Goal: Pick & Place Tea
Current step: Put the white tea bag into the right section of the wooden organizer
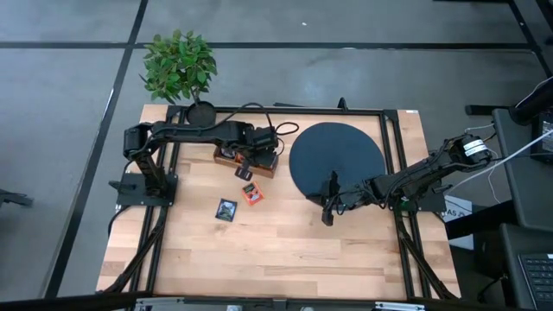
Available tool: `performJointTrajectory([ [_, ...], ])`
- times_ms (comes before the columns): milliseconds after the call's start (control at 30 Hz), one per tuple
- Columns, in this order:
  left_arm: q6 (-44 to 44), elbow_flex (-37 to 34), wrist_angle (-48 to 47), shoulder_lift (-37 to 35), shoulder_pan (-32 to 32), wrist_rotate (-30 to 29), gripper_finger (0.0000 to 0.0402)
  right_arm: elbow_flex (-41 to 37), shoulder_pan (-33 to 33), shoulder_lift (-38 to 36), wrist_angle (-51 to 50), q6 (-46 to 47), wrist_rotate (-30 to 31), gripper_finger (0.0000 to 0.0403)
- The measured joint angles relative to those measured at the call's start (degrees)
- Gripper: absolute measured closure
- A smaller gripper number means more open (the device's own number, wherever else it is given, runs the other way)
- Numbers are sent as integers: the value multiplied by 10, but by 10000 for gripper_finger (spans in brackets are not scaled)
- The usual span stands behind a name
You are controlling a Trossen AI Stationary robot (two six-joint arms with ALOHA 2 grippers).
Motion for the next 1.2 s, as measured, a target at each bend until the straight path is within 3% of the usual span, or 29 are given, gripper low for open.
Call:
performJointTrajectory([
  [600,-16,0,3,28,-2,-15,397,0,0,0,0,1,0,382],
  [1200,-30,0,7,28,-4,-32,343,0,0,1,-1,1,0,382],
])
